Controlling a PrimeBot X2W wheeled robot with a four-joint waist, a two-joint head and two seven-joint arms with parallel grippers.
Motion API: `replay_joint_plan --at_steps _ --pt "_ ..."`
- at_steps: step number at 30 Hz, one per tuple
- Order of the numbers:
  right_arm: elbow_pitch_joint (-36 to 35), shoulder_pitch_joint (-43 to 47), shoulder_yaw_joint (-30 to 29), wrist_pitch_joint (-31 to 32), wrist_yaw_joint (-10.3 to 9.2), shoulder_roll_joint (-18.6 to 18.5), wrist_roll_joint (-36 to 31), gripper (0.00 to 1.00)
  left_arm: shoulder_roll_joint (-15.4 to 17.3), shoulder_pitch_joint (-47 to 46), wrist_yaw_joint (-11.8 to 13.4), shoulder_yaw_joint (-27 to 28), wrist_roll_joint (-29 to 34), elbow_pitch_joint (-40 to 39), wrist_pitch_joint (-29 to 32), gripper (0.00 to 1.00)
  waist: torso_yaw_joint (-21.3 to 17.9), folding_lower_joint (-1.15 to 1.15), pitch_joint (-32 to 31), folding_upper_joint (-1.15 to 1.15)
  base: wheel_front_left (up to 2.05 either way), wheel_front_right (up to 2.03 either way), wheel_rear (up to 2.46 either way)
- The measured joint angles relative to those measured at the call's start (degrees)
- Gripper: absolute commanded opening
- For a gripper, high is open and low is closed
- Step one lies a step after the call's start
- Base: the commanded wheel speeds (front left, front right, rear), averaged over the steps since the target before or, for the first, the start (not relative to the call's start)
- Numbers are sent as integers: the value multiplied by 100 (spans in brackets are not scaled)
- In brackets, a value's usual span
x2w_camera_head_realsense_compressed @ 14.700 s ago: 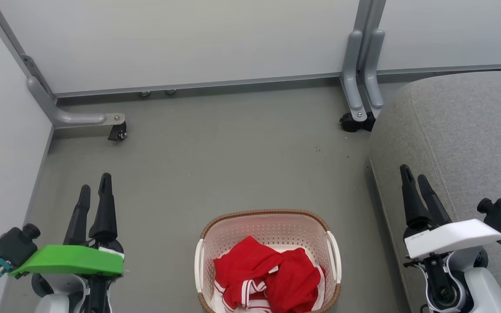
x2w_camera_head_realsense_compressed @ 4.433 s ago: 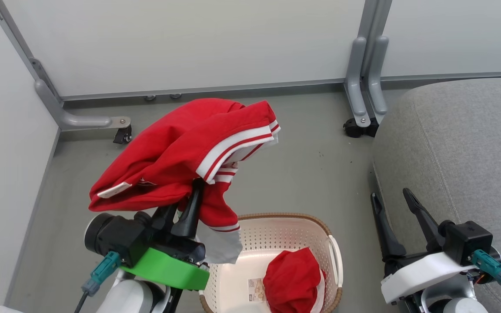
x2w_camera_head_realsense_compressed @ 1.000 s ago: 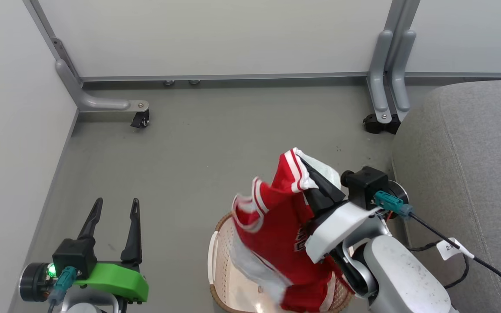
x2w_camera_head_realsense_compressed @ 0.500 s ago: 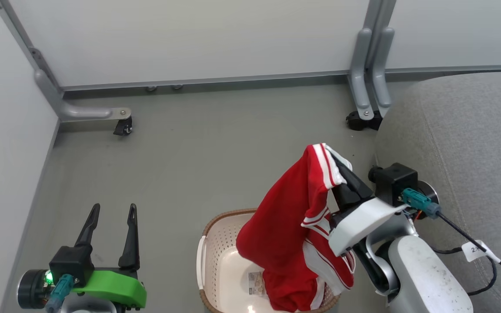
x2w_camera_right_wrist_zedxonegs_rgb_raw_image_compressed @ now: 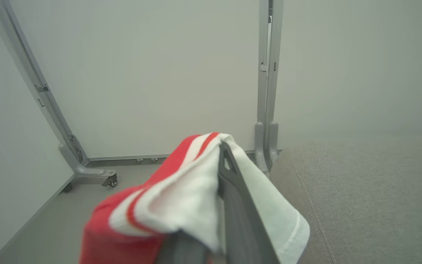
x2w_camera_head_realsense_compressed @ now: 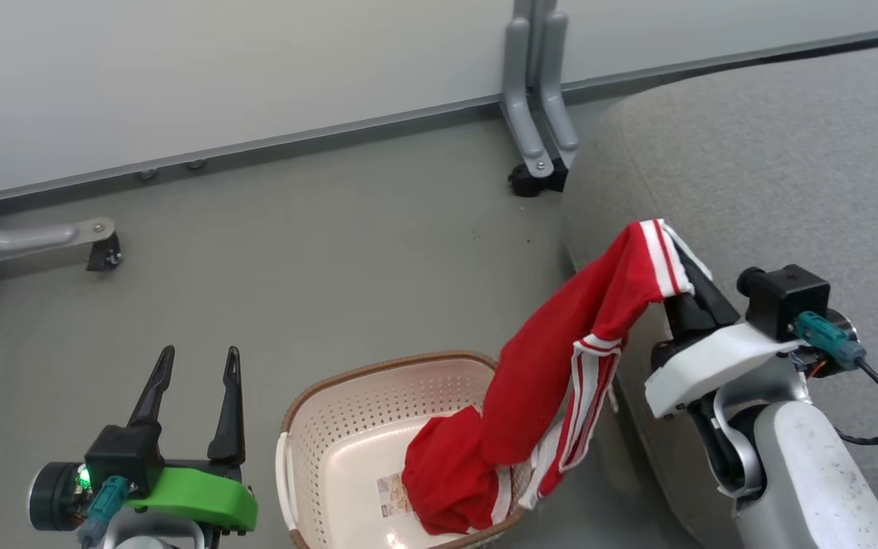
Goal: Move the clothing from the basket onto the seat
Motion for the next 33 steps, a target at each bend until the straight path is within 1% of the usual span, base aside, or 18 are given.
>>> replay_joint_plan --at_steps 8,12,15,20,26,29,33 --pt "-112 0 -677 90 0 -3 -25 0 -21 -123 -94 30 105 -152 0 100 -653 0 207 0 0 0 0" --pt "-113 -105 -1013 82 0 -27 2 0 -9 -210 -132 40 142 -243 -1 100 -910 0 349 0 0 0 0" --pt "-138 -398 -1324 37 0 -76 44 0 42 -301 -140 47 179 -322 -1 100 -1044 0 523 0 0 0 0" --pt "-103 -1151 -1853 16 0 -214 159 0 197 -506 -146 67 280 -491 46 100 -1172 0 915 0 0 0 0" --pt "136 -2242 -2408 96 1 -579 327 0 379 -882 -252 38 347 -703 152 100 -1205 0 1460 0 0 0 0" --pt "276 -2806 -2706 152 0 -876 382 0 437 -1141 -339 -14 392 -804 179 100 -1159 0 1777 0 0 0 0" --pt "466 -3463 -3005 240 0 -1252 391 0 512 -1416 -393 -42 431 -904 194 100 -1058 1 2161 0 0 0 0"
